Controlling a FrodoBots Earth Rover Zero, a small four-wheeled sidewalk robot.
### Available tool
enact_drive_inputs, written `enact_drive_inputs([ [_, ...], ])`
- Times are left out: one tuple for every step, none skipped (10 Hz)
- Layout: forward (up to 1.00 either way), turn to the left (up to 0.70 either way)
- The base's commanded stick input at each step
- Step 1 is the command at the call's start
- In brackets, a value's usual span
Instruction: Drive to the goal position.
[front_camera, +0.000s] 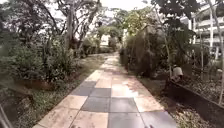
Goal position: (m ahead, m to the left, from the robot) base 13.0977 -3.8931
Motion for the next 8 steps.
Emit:
enact_drive_inputs([
  [1.0,0.16],
  [1.0,0.12],
  [1.0,0.0],
  [1.0,0.0],
  [1.0,0.0],
  [1.0,0.0],
  [1.0,0.0],
  [1.0,0.0],
])
